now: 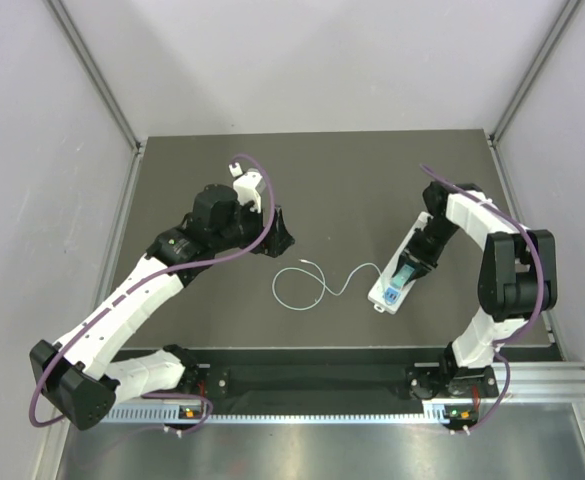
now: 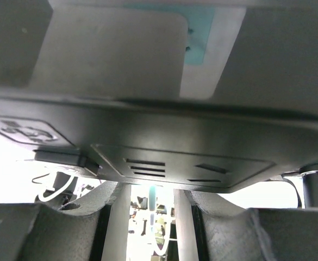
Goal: Insert the plug
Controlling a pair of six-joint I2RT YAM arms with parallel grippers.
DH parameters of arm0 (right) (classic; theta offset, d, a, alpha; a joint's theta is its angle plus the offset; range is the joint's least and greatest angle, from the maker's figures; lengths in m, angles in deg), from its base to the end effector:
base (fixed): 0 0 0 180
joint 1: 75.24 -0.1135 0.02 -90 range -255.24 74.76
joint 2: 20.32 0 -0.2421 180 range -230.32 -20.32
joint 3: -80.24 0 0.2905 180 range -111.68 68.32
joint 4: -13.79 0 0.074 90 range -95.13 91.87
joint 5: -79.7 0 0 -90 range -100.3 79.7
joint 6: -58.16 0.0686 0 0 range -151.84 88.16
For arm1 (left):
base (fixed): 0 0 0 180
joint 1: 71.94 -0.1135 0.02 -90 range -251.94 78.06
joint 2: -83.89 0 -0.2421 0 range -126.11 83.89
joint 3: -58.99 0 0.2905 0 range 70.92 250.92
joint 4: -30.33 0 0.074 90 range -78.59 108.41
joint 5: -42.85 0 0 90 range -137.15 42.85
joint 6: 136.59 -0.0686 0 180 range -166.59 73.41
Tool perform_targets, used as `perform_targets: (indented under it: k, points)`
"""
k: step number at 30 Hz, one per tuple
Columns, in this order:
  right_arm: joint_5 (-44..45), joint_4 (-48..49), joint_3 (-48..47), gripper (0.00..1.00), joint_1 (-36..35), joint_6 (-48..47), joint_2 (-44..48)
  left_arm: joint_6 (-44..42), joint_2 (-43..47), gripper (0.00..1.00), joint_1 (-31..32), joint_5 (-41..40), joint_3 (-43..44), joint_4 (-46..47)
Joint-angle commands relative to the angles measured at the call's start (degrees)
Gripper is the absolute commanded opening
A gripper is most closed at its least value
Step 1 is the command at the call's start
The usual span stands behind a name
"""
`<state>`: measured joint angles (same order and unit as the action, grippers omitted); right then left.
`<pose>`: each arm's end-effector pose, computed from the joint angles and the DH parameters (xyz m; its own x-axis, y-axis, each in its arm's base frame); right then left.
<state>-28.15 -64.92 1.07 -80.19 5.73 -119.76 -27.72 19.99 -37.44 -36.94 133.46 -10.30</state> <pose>0.3075 0.0477 0.1141 -0.8010 0.5132 0.3083 0.5727 0.8069 0.1448 0.2581 -0.1921 0.3133 -0.6118 0.0343 -0.7903 0.5136 0.7770 -0.3639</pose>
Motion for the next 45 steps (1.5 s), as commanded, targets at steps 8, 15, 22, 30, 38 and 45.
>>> perform_targets:
  k: [8, 15, 22, 30, 38, 45]
  points:
    - [9.1, 12.1, 6.2, 0.10, -3.0, 0.1, -8.8, -0.8, 0.5, 0.81, 0.1, 0.8, -0.1, 1.3]
    - [10.3, 9.0, 2.0, 0.35, -3.1, 0.5, -1.3, -0.3, 0.5, 0.81, 0.1, 1.7, -0.2, 1.6]
    - [10.4, 5.8, -1.9, 0.43, -3.0, -0.3, 2.4, -0.2, 0.8, 0.81, 0.1, 2.1, -0.4, 2.0]
    - [10.0, 5.9, -1.5, 0.47, -3.4, 0.8, 7.5, -0.2, 1.3, 0.81, 0.1, 2.0, -0.7, 2.1]
    - [12.4, 9.1, 4.5, 0.48, -4.7, 5.5, 15.6, 0.5, 1.1, 0.81, 0.1, 4.1, -0.7, 2.4]
    - [19.3, 9.5, 7.7, 0.48, -9.4, 10.3, 19.2, 0.0, 1.1, 0.81, 0.1, 2.6, -0.8, 2.5]
